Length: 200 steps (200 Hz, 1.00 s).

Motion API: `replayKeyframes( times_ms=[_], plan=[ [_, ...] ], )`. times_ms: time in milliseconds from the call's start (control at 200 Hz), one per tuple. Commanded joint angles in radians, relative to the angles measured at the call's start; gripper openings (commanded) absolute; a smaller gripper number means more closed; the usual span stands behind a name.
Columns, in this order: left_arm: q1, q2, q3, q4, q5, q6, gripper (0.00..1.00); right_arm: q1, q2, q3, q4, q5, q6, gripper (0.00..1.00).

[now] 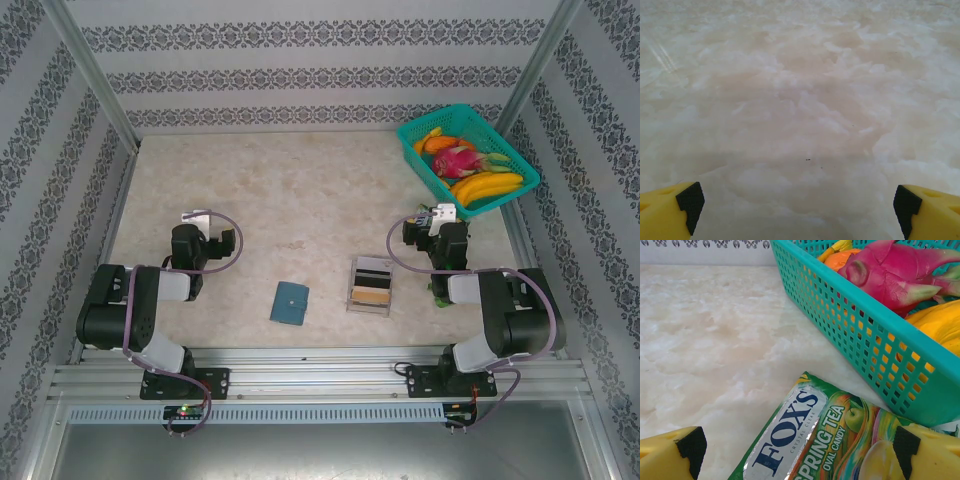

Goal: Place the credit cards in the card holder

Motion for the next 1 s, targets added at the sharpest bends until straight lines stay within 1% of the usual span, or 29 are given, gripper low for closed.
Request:
replayKeyframes(
  times_ms=[0,255,330,485,630,719,994],
  plan=[
    [0.008,0.010,0.019,0.061,0.017,0.013,1.00,-0.006,0.007,0.019,0.034,-0.020,-0.012,0.98],
    [0.009,0.010,0.021,0.059,0.016,0.013,1.00,-0.013,0.009,0.026,0.023,-0.026,-0.002,0.98],
    [0.009,0.011,0.020,0.061,0.017,0.013,1.00,-0.036,0.008,0.032,0.009,-0.063,0.014,0.98],
    [0.010,0.011,0.020,0.061,0.016,0.013,1.00,-0.033,0.008,0.020,0.033,-0.010,0.029,0.98],
    [0.012,0.011,0.022,0.057,0.020,0.010,1.00,-0.032,0.008,0.018,0.034,-0.012,0.026,0.98],
    [0.012,0.010,0.021,0.060,0.019,0.010,1.00,-0.026,0.009,0.029,0.019,-0.037,0.007,0.98],
    [0.012,0.010,0.020,0.060,0.019,0.009,1.00,-0.017,0.008,0.022,0.029,-0.024,-0.001,0.98]
  ],
)
